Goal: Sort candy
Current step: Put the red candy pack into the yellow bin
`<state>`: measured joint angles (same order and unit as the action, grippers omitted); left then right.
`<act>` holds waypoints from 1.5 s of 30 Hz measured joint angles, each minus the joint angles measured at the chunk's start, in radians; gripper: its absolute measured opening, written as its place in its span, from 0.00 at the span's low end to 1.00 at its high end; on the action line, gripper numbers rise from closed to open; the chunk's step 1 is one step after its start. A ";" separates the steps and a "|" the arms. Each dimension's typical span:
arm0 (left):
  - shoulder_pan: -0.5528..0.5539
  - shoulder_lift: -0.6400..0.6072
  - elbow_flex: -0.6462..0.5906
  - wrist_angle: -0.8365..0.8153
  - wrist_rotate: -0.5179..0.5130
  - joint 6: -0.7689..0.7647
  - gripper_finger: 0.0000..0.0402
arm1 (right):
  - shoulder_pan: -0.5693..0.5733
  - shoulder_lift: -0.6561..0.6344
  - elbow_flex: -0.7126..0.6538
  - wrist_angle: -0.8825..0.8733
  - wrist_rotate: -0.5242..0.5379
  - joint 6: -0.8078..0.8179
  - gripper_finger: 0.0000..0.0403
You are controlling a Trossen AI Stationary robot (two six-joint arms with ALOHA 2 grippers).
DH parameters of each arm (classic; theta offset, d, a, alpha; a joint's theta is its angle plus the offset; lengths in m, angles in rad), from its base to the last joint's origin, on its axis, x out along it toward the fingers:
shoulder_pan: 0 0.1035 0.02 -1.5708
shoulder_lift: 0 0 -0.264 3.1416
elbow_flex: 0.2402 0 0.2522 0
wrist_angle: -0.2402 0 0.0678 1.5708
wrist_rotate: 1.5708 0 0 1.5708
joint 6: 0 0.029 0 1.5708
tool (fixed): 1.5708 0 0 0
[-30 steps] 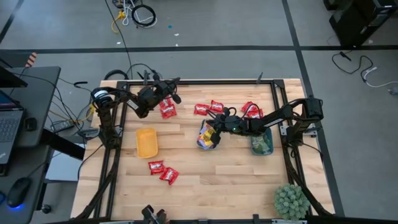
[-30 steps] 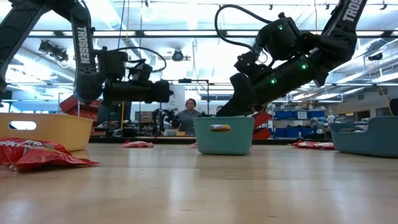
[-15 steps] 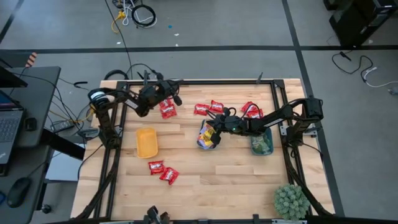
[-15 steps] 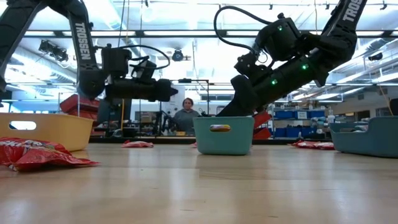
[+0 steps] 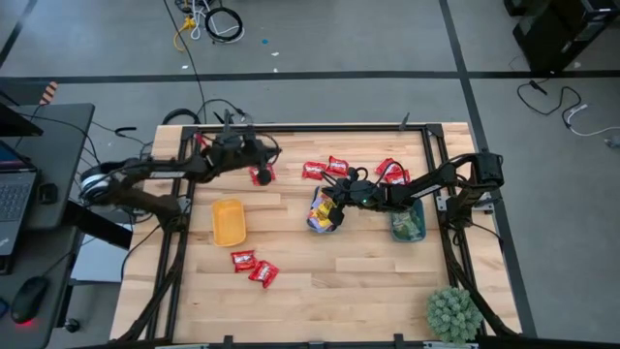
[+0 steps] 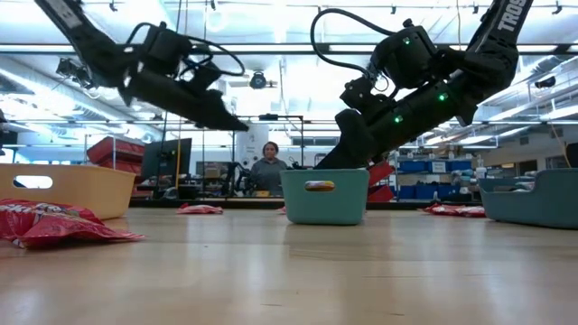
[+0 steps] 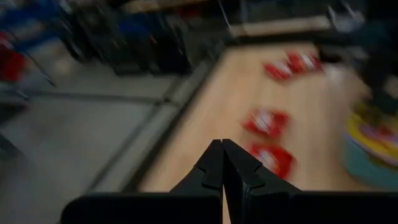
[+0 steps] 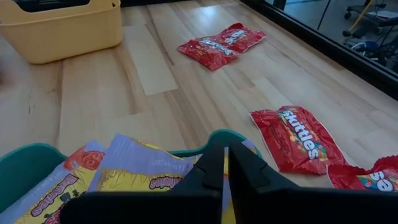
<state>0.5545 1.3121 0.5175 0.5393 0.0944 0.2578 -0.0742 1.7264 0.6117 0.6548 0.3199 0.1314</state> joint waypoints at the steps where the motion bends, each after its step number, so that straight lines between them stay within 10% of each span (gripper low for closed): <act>1: -0.013 -0.026 0.000 -0.066 0.000 0.000 0.00 | 0.000 0.000 0.000 0.000 0.000 0.000 0.03; 23: -0.451 -0.114 0.116 -1.001 -0.091 -0.205 0.15 | 0.049 0.000 0.000 0.001 0.000 0.030 0.18; 45: -0.935 0.139 0.316 -1.084 -0.063 -0.501 0.38 | 0.108 -0.015 0.006 0.003 -0.001 0.042 0.25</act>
<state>-0.3806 1.4514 0.8333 -0.5447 0.0313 -0.2432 0.0342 1.7115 0.6182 0.6574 0.3191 0.1737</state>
